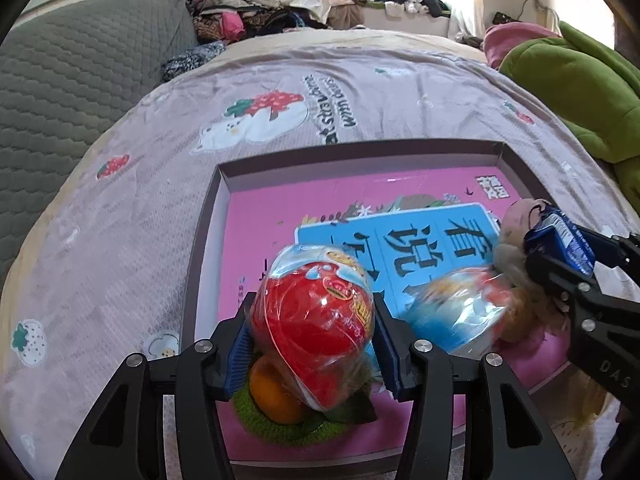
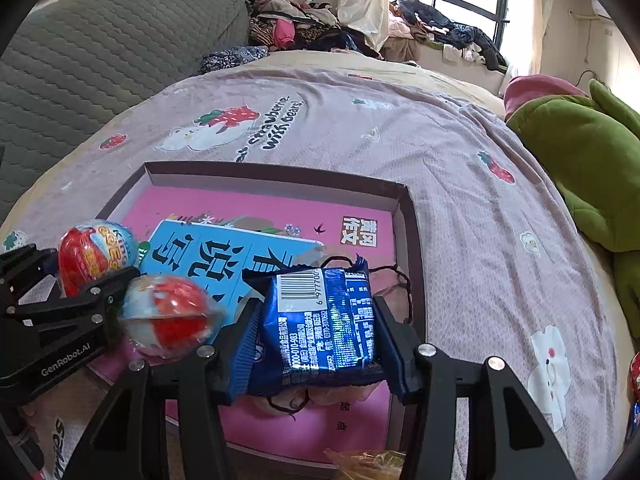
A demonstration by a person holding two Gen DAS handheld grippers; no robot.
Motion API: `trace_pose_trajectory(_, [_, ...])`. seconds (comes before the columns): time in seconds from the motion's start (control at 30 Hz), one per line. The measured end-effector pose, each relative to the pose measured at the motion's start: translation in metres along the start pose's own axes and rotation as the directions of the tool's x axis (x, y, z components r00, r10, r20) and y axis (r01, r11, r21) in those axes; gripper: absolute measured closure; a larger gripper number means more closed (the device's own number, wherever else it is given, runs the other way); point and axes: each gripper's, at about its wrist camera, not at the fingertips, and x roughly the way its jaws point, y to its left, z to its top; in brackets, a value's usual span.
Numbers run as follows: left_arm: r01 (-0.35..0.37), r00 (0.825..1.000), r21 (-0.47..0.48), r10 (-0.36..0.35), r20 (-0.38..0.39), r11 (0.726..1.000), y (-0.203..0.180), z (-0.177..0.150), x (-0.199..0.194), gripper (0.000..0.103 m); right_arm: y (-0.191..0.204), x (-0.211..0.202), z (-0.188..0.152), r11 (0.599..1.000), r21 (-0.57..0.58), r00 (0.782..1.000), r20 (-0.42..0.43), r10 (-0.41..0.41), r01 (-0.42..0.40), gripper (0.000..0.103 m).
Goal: Organize objects
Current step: 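Open left gripper dropping the Kinder egg into the tray while right gripper releases the blue packet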
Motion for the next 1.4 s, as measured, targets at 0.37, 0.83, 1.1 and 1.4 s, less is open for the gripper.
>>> trace_pose_trajectory(0.37, [0.019,1.000,-0.021,-0.018,0.016,1.000,0.007,0.002,-0.007,0.034,-0.008,-0.004,0.004,0.999,0.032,0.999,0.028,0.026,-0.027,0.049])
trace_pose_trajectory(0.83, [0.044,0.998,-0.015,-0.043,0.046,0.999,0.006,0.003,-0.026,0.030,-0.014,-0.024,0.013,0.996,0.048,0.992,0.107,0.063,-0.069,0.043])
trace_pose_trajectory(1.1, [0.051,0.997,-0.013,-0.050,0.051,0.999,0.004,-0.003,-0.032,0.030,-0.020,-0.037,0.019,0.995,0.060,0.989,0.132,0.070,-0.078,0.043])
trace_pose_trajectory(1.4, [0.047,0.996,-0.016,-0.045,0.071,0.999,0.002,-0.004,-0.041,0.029,-0.020,-0.047,0.021,0.995,0.057,0.986,0.152,0.066,-0.076,0.043])
